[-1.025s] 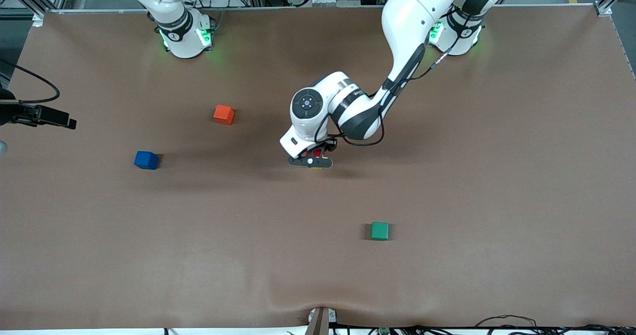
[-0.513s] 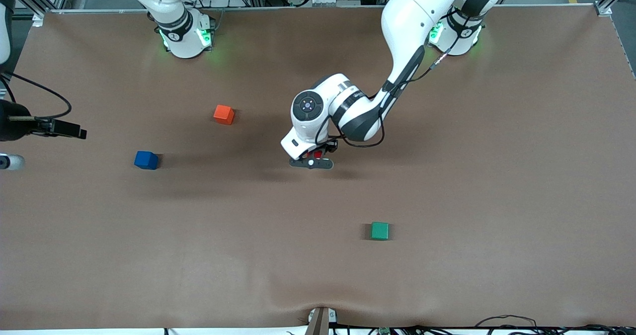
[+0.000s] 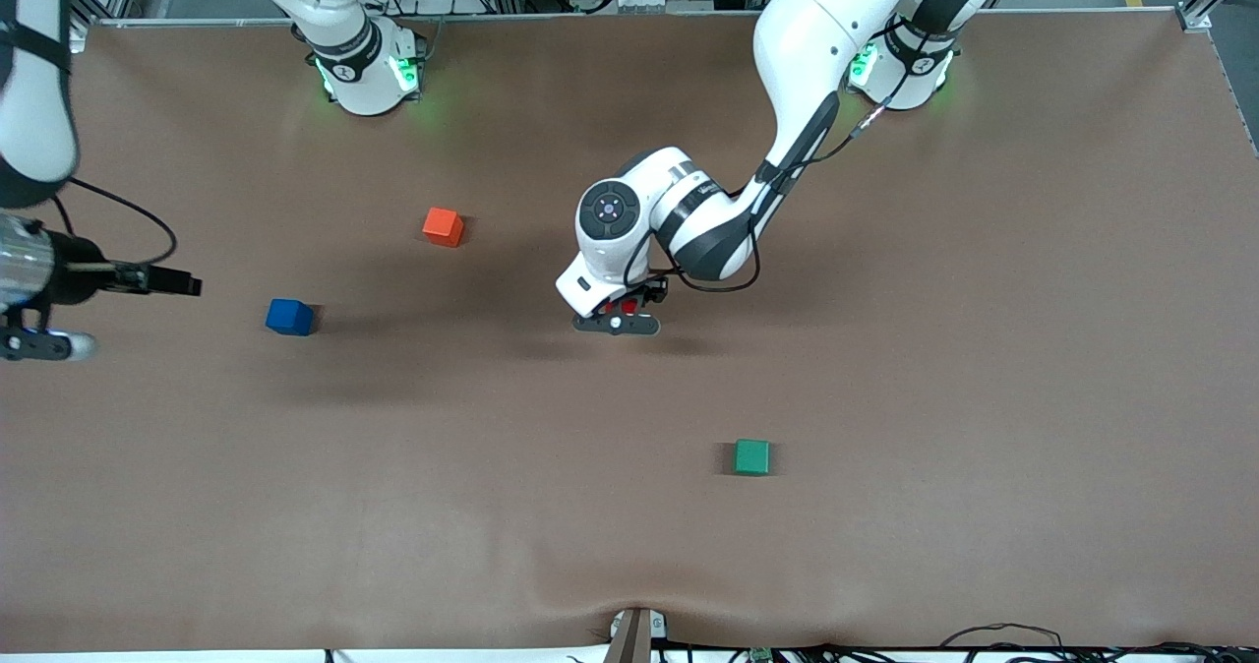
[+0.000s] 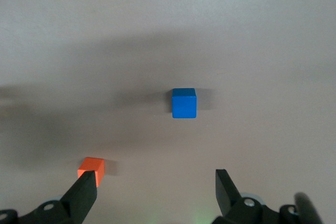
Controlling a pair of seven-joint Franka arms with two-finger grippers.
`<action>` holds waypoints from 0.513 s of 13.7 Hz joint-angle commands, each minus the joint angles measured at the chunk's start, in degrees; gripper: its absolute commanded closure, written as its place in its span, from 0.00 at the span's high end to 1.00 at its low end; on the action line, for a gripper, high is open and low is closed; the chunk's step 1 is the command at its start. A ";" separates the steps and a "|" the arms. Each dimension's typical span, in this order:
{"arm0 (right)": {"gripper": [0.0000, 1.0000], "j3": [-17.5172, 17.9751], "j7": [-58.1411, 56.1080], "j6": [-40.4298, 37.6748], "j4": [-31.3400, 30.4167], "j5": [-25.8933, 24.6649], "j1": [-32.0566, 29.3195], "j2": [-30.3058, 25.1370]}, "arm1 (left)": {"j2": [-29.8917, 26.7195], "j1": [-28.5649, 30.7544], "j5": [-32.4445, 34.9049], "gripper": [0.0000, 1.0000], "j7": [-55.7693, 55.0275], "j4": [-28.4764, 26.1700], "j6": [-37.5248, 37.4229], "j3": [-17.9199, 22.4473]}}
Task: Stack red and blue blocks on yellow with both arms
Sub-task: 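Set the red cube on the yellow cube while the right gripper reaches blue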
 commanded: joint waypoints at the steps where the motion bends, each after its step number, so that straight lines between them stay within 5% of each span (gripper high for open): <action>1: 1.00 0.17 -0.56 2.42 -4.87 0.64 -0.48 -0.92 | -0.11 -0.79 0.98 1.00 -2.68 1.46 0.28 0.83; 7: 1.00 0.17 -2.76 21.19 -19.44 0.55 -1.01 -0.92 | -7.92 -0.79 0.89 1.00 -8.48 1.28 -7.17 0.65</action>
